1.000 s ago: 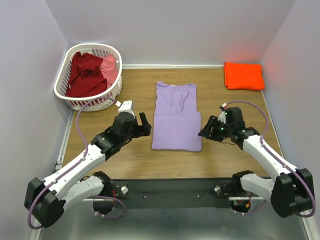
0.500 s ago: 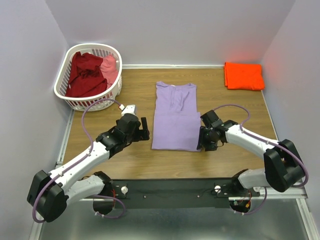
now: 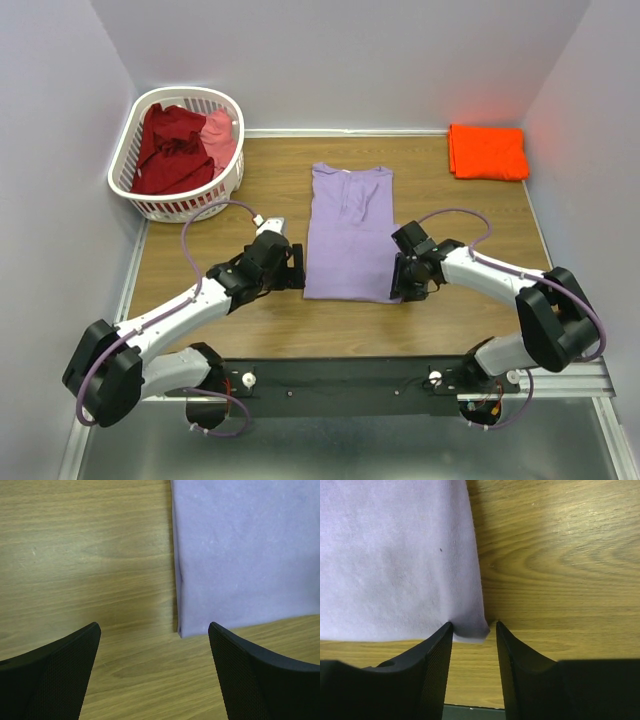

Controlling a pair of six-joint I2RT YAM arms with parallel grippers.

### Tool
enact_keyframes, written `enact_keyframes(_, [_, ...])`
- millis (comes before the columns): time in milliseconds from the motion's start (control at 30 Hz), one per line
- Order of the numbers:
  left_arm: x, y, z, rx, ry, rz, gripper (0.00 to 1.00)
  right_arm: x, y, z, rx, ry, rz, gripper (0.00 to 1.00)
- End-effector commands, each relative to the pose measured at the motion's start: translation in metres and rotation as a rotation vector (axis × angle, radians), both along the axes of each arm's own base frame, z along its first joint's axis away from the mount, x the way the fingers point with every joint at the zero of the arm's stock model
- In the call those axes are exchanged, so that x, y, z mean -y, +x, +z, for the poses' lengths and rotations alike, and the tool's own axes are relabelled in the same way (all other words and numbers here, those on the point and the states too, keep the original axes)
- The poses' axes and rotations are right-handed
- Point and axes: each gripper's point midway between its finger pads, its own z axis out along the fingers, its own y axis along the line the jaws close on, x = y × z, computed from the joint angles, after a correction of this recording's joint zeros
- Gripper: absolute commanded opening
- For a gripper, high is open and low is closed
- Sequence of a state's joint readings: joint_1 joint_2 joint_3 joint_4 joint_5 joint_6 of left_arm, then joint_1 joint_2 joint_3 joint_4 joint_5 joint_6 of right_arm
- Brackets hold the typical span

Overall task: Fold and stack the t-shirts
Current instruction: Fold the tshirt

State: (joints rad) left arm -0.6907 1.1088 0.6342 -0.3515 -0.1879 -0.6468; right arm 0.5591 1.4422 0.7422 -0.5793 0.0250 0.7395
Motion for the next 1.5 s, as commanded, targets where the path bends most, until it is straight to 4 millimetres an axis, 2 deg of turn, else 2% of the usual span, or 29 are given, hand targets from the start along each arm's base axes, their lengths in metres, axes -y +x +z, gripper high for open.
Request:
enact_keyframes(0, [0.008, -0.009, -0.007, -0.025, -0.016, -0.031, 0.96, 0.023, -0.031, -0.032, -0.088, -0.16, -0.007, 0.46])
enact_keyframes(133, [0.014, -0.017, -0.015, -0.057, -0.012, -0.053, 0.96, 0.034, -0.042, -0.035, -0.115, -0.255, 0.006, 0.4])
enact_keyframes(233, [0.019, -0.024, -0.021, -0.08, -0.012, -0.067, 0.96, 0.033, -0.042, -0.036, -0.118, -0.268, 0.016, 0.37])
enact_keyframes(333, [0.023, -0.029, -0.024, -0.095, -0.007, -0.079, 0.96, 0.033, -0.042, -0.039, -0.124, -0.285, 0.031, 0.29])
enact_keyframes(533, [0.029, -0.037, -0.035, -0.141, 0.019, -0.096, 0.95, 0.027, -0.042, -0.043, -0.125, -0.282, 0.064, 0.01])
enact_keyframes(633, [0.031, -0.037, -0.04, -0.161, 0.033, -0.093, 0.93, 0.023, -0.039, -0.041, -0.107, -0.269, 0.081, 0.01])
enact_keyframes(667, [0.034, -0.036, -0.04, -0.166, 0.034, -0.09, 0.86, 0.023, -0.039, -0.04, -0.101, -0.276, 0.087, 0.01])
enact_keyframes(700, [0.034, -0.036, -0.042, -0.171, 0.037, -0.088, 0.85, 0.023, -0.038, -0.039, -0.092, -0.274, 0.089, 0.01])
enact_keyframes(800, [0.038, -0.032, -0.044, -0.181, 0.052, -0.085, 0.73, 0.025, -0.037, -0.038, -0.082, -0.282, 0.1, 0.01])
enact_keyframes(1133, [0.044, -0.018, -0.046, -0.2, 0.142, -0.058, 0.67, 0.021, -0.033, -0.034, -0.037, -0.259, 0.122, 0.01])
enact_keyframes(1233, [0.039, -0.018, -0.054, -0.219, 0.188, -0.041, 0.63, 0.021, -0.032, -0.032, -0.022, -0.249, 0.125, 0.01])
enact_keyframes(1367, [0.036, -0.018, -0.062, -0.236, 0.219, -0.026, 0.54, 0.02, -0.033, -0.031, -0.008, -0.232, 0.129, 0.01])
enact_keyframes(1467, [0.04, -0.022, -0.065, -0.26, 0.229, -0.043, 0.53, 0.022, -0.035, -0.032, -0.006, -0.227, 0.129, 0.01])
